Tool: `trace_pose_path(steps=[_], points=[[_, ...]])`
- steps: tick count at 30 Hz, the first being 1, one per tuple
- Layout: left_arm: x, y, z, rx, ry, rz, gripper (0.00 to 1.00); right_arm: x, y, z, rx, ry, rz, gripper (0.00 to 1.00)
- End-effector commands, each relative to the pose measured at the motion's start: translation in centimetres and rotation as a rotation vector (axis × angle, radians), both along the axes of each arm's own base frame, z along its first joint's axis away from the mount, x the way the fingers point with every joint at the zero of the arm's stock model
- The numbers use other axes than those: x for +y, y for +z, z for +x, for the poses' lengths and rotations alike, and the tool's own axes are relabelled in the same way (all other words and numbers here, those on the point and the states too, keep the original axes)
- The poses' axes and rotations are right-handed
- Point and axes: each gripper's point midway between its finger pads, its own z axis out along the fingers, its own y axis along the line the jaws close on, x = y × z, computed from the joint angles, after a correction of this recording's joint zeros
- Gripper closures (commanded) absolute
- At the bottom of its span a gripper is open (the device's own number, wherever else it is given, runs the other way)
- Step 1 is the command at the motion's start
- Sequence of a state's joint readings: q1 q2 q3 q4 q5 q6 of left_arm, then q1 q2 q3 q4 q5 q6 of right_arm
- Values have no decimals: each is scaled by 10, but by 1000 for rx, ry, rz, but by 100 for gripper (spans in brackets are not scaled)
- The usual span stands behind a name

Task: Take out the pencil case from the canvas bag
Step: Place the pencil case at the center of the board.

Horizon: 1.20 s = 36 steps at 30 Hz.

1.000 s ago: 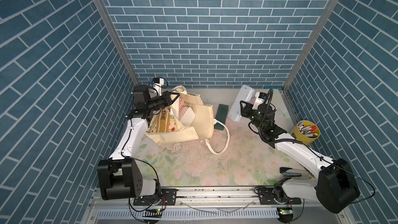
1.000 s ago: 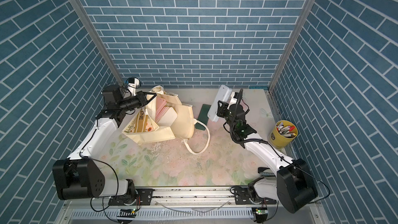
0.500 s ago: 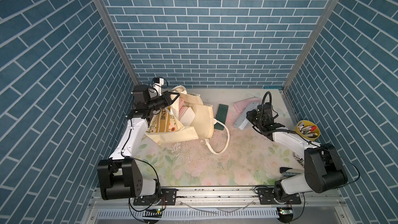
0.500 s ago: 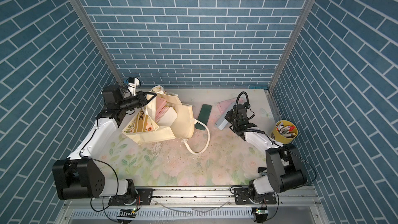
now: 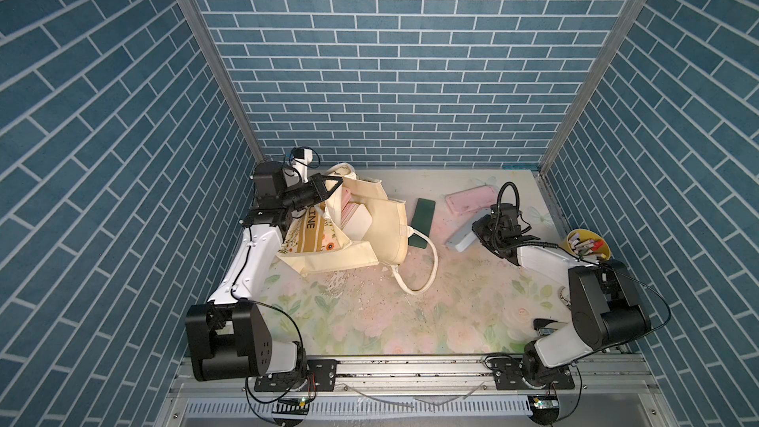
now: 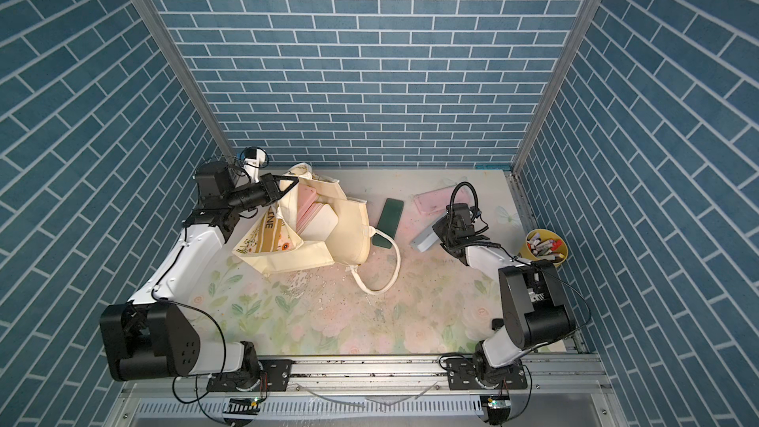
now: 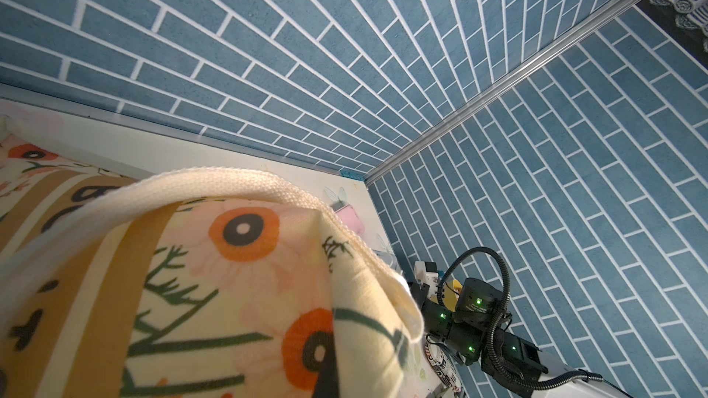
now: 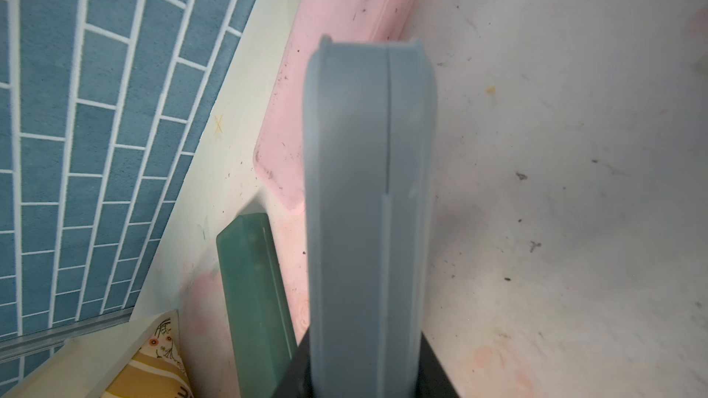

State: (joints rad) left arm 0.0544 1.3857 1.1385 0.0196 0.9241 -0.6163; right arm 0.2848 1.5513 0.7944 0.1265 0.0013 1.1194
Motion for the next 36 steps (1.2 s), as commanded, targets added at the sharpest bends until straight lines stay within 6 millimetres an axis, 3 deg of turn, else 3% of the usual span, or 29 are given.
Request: trace_pose_path(steps=[1,6,14,20,29,32,36], points=[[0,23,0,-75,-10,6,100,-2,-11,-8,41,-27,27,87],[0,23,-1,-75,-11,5,100,-10,-13,-14,63,-50,0,66],[0,23,0,-76,-9,6,100,-22,-7,-24,71,-83,-48,51],[0,23,0,-76,-8,5,100,-24,4,-25,49,-88,-51,50],[0,24,-1,-74,-9,-4,100,-14,43,-25,-27,-43,-72,50],[0,27,-2,-81,-10,-6,100,-3,57,-25,-51,-3,-81,50],[0,26,-2,-78,-10,-5,100,32,90,-26,-142,115,-97,50]])
